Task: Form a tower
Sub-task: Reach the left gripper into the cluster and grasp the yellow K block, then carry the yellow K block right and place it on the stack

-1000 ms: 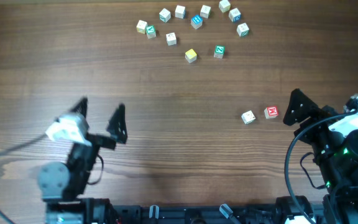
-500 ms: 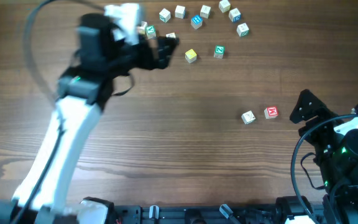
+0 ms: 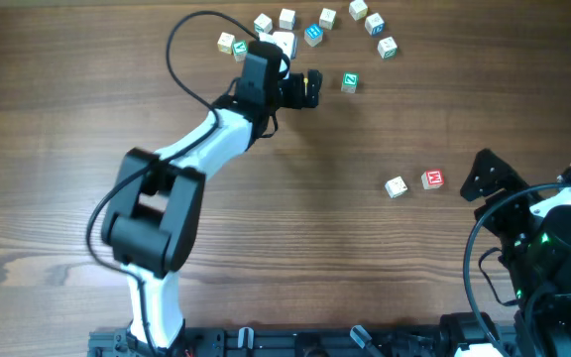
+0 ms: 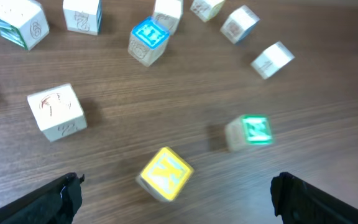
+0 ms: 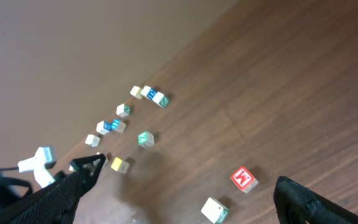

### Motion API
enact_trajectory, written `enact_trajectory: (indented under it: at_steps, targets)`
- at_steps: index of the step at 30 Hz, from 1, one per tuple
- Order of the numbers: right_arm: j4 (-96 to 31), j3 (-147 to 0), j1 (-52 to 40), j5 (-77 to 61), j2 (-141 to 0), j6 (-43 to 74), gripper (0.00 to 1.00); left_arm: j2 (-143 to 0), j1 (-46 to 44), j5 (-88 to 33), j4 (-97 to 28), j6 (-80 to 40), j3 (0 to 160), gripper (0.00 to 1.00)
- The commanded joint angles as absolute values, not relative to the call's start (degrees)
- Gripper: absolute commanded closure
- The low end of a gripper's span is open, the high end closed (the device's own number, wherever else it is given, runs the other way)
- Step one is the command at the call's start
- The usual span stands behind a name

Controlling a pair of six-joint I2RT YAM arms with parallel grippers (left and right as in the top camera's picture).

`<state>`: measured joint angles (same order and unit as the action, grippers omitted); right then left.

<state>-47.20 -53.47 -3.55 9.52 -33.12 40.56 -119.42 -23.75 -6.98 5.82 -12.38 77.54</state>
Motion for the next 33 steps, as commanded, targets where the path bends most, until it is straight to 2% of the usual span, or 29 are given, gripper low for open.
enact_trajectory:
  at_steps: [1, 10, 11, 12, 13, 14, 16, 22, 25, 28, 33]
  targets:
    - [-47.9, -54.2, -3.6, 10.9, -32.8, 40.6, 0.01, -125.1, -24.0, -4.8, 10.4, -3.8, 78.1, 0.00]
    - [-47.7, -54.2, -3.6, 10.9, -32.8, 40.7, 0.00, -130.4, -24.3, -5.7, 13.3, -1.7, 78.1, 0.00]
    - [-47.7, -54.2, -3.6, 10.9, -32.8, 40.7, 0.00, -130.6, -24.3, -5.7, 13.5, -1.7, 78.1, 0.02]
    - [-47.7, -54.2, -3.6, 10.9, -32.8, 40.7, 0.00, -130.6, -24.3, -5.7, 13.6, -1.7, 78.1, 0.09]
    - [-47.7, -54.2, -3.6, 10.9, -32.8, 40.7, 0.00, -130.6, -24.3, -5.7, 14.2, -1.7, 78.1, 0.22]
    - [-47.7, -54.2, -3.6, 10.9, -32.8, 40.9, 0.00, -130.6, -24.3, -5.7, 14.8, -1.7, 78.1, 0.30]
    - [-47.7, -54.2, -3.6, 10.9, -32.8, 42.2, 0.00, -130.6, -24.3, -5.7, 15.8, -1.7, 78.1, 0.37]
    - [-47.7, -54.2, -3.6, 10.9, -32.8, 42.1, 0.00, -129.7, -24.2, -5.6, 14.3, -1.7, 78.1, 0.71]
    - [-47.7, -54.2, -3.6, 10.9, -32.8, 42.1, 0.01, -127.3, -24.3, -5.6, 9.8, -1.7, 78.1, 0.78]
    - [-47.7, -54.2, -3.6, 11.0, -32.8, 42.0, 0.00, -122.8, -24.3, -4.9, 3.4, -1.7, 78.1, 0.80]
    - [-47.7, -54.8, -3.6, 15.4, -32.8, 40.7, 0.01, -104.4, -26.2, -5.9, -12.8, -2.6, 78.1, 0.81]
